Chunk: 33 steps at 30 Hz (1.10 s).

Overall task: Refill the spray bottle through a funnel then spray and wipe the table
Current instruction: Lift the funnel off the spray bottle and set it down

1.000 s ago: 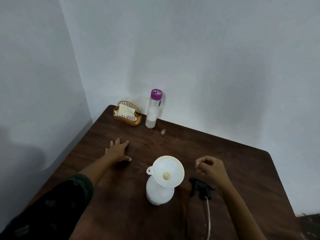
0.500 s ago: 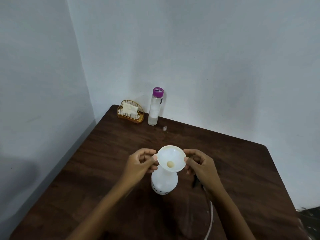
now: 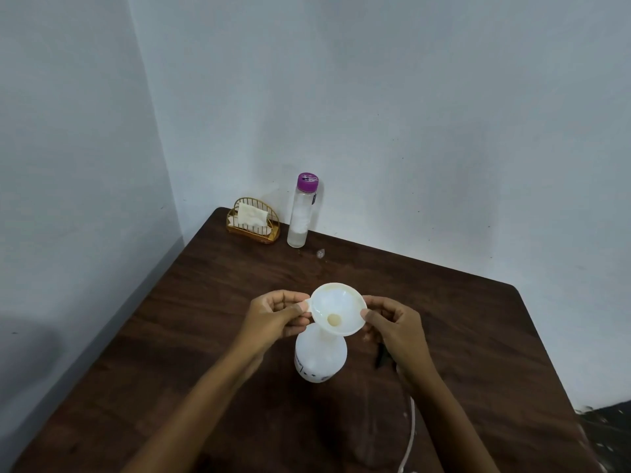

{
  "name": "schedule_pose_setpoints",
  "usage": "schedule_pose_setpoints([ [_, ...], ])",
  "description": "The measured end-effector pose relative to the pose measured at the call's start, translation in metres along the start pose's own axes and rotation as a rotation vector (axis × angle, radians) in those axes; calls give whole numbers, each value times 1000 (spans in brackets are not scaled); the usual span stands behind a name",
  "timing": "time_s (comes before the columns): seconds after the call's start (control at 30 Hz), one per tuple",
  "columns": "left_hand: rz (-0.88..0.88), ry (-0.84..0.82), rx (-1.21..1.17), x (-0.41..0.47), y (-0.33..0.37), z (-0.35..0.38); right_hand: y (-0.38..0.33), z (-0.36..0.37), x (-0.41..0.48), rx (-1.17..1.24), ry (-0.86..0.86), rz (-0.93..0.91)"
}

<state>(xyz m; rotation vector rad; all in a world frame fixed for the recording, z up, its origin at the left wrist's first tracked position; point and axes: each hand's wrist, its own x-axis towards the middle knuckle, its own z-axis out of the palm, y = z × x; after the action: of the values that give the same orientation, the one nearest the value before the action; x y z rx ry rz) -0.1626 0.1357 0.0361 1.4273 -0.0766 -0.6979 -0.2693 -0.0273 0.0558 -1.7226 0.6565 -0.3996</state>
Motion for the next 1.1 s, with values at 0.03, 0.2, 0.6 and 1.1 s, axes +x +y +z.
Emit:
schedule_pose_setpoints([
  [0.03, -16, -2, 0, 0, -1, 0, 1, 1, 0, -9, -10, 8],
  [0.2, 8, -31, -46, -1, -2, 2, 1, 0, -1, 0, 22, -15],
  [0.6, -19, -63, -50, 1, -5, 0, 3, 4, -1, 42, -38, 59],
  [1.1, -5, -104, -34, 7, -1, -8, 5, 3, 1, 133, -85, 97],
])
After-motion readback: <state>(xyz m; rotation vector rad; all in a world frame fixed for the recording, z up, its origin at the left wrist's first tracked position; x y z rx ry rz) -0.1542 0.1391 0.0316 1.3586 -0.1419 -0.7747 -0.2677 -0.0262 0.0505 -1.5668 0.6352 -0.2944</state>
